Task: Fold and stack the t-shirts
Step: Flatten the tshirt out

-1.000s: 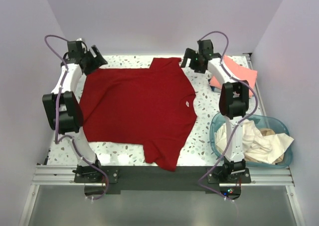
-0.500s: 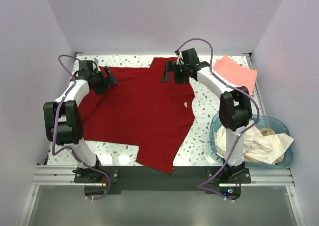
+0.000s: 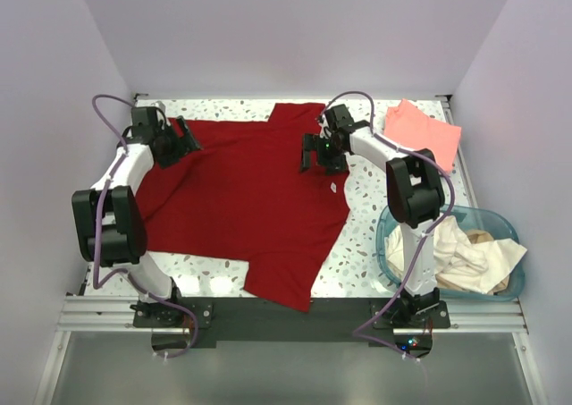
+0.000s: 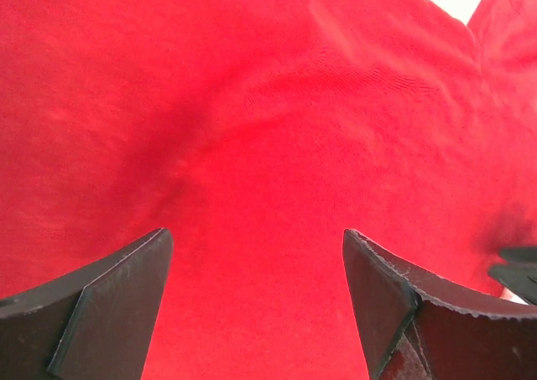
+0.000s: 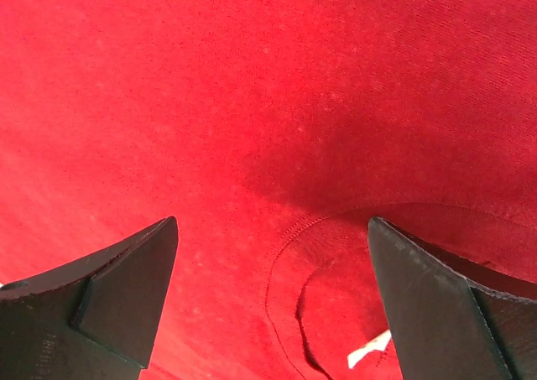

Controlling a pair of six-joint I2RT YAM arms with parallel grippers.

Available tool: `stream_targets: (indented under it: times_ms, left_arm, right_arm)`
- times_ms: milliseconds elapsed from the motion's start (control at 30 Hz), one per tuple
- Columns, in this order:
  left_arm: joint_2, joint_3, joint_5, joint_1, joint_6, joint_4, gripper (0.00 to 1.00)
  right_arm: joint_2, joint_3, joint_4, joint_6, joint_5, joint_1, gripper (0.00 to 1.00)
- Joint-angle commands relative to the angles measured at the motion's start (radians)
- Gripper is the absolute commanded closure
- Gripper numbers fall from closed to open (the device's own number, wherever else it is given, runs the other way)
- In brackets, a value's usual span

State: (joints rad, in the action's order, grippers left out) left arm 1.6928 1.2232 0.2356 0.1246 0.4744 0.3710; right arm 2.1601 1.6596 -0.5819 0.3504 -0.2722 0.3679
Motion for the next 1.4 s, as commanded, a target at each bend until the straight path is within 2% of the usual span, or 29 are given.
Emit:
stream_targets:
  times_ms: [0,400,633,800,933,1133,1367]
  left_arm:
    - [-0.039,0.048,-0.045,0.015,-0.057,0.008,0.13]
    - [0.024,0.032,-0.102,0.015,-0.100,0.045,0.13]
    - [0.079,0.127,-0.131,0.017,-0.111,0.017,0.13]
    - [0.181,0.262,-0.177,0.015,-0.121,-0.049,0.22]
    - [0.300,0.410,-0.173,0.015,-0.129,-0.104,0.34]
    - [0.464,0.521,-0.188,0.012,-0.138,-0.201,0.48]
    - [0.590,0.631,-0.232,0.003,-0.168,-0.225,0.50]
  right_arm:
    - [0.024,-0.023,-0.058,-0.030,0.060,-0.003,0.01]
    - [0.080,0.011,-0.153,-0.010,0.163,-0.086,0.01]
    - [0.093,0.060,-0.190,-0.016,0.191,-0.158,0.01]
    - [0.110,0.111,-0.208,-0.028,0.180,-0.169,0.01]
    - [0.138,0.152,-0.231,-0.030,0.177,-0.169,0.01]
    - [0.167,0.184,-0.263,-0.036,0.189,-0.169,0.01]
    - [0.190,0.212,-0.280,-0.033,0.182,-0.170,0.01]
